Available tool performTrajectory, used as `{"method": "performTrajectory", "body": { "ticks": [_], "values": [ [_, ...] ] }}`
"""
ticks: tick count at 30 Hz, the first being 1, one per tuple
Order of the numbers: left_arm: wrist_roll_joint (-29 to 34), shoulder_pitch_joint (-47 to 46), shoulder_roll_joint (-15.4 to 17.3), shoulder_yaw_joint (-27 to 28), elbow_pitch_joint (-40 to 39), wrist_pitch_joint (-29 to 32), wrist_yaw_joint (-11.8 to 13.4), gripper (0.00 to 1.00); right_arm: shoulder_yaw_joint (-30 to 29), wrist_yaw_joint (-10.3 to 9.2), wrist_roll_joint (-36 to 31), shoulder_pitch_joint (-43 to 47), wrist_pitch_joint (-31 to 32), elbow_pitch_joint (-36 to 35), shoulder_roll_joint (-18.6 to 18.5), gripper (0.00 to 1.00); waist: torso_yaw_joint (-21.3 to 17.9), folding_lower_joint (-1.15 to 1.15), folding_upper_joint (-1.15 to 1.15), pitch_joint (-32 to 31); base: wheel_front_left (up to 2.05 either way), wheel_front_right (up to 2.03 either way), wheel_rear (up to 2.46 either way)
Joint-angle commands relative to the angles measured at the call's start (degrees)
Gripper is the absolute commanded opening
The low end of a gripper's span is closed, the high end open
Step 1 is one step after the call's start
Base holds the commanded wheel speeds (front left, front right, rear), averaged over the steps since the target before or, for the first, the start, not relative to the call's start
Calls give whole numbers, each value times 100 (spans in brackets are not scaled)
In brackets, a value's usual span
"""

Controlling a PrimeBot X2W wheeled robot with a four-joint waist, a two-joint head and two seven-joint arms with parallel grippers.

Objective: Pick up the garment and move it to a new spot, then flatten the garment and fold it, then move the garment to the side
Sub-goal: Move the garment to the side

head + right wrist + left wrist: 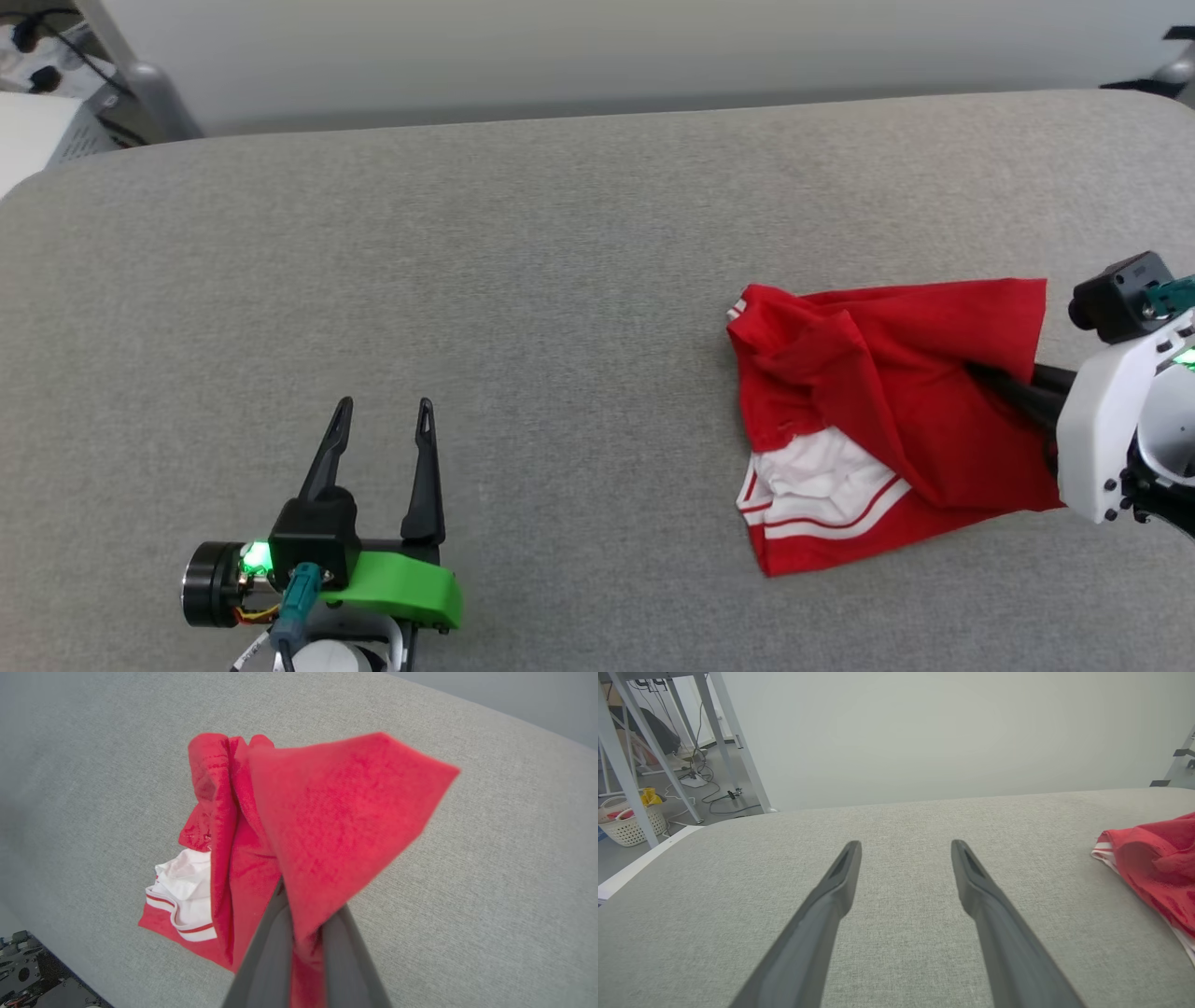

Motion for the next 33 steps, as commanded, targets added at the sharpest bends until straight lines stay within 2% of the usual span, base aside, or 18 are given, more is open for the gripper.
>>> {"method": "performTrajectory", "body": {
  "ticks": [1, 5, 10, 17, 25, 33],
  "values": [
    [9, -13, -11, 21, -32, -33, -4, 100, -50, -4, 28, -137, 42, -12, -58, 0, -421, 0, 0, 140, 0, 0, 0],
    [39, -138, 16, 63, -115, -33, -18, 100, -144, -4, 83, -304, 124, 98, -200, 0, -593, 0, 0, 380, 0, 0, 0],
    [107, -331, 68, 55, -271, -33, -48, 100, -359, -4, 22, -565, 127, 478, -428, 0, -614, 0, 0, 794, 0, 0, 0],
    [180, -653, 148, 7, -511, -33, -96, 100, -573, -4, -245, -1055, 146, 1416, -999, 0, -415, 0, 0, 1435, 0, 0, 0],
    [208, -1005, 180, -44, -784, -33, -101, 100, -774, -4, -600, -1649, 4, 2518, -1433, 0, -180, 0, 0, 2044, 0, 0, 0],
    [222, -1143, 200, -80, -918, -33, -61, 100, -909, -4, -853, -2093, -212, 3341, -1353, 0, -60, 0, 0, 2281, 0, 0, 0]
  ]
}}
